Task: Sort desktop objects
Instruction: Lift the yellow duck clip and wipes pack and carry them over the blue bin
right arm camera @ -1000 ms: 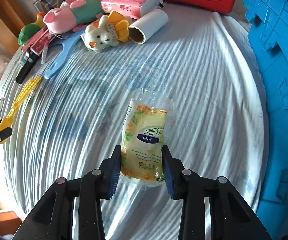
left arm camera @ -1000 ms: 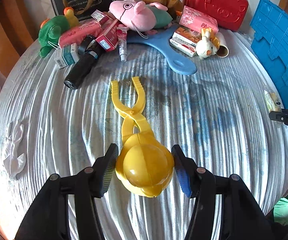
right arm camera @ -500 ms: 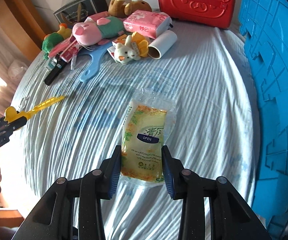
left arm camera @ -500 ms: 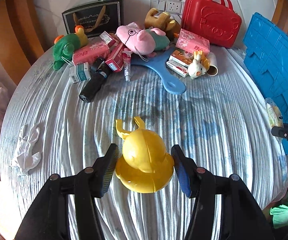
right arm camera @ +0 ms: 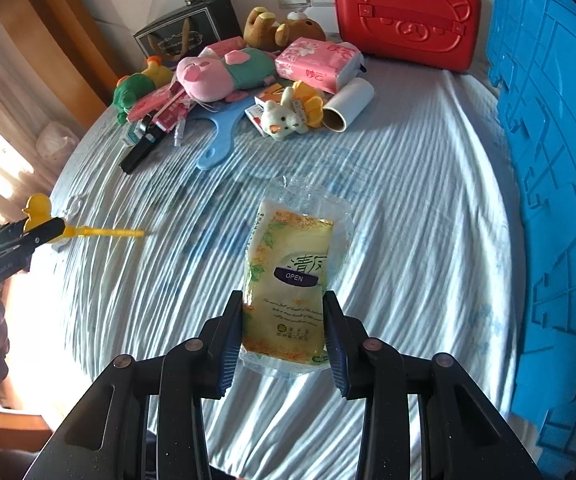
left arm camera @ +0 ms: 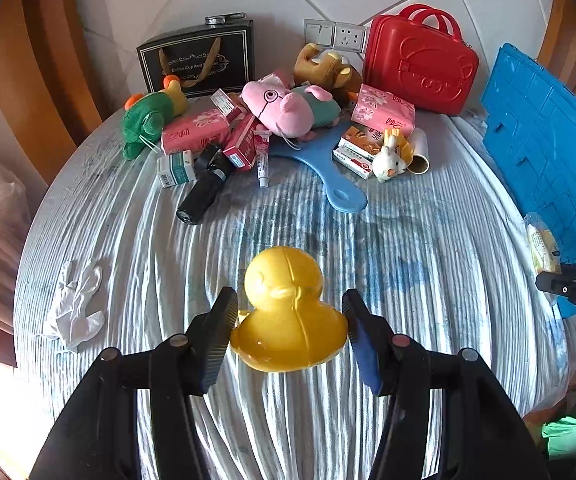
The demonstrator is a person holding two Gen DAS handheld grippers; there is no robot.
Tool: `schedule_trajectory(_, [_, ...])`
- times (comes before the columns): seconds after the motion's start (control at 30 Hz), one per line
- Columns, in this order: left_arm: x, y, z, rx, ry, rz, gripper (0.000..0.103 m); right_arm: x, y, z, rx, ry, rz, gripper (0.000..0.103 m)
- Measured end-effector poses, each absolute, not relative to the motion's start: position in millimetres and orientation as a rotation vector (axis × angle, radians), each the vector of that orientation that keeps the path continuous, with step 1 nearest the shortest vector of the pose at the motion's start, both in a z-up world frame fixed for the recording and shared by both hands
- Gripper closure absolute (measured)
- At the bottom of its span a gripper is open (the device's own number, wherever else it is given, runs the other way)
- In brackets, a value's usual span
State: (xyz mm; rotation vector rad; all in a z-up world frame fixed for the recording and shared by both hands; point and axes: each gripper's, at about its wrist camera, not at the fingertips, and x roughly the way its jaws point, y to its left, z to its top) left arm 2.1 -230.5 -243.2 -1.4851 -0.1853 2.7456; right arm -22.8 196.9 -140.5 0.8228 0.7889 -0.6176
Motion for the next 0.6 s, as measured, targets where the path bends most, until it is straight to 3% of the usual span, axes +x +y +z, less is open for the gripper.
schedule_trajectory(0.6, [3,-202,-177,-1.390,-0.195,2.774,0.050,-41,201,-92,0.776,0.726,-0.628,0.066])
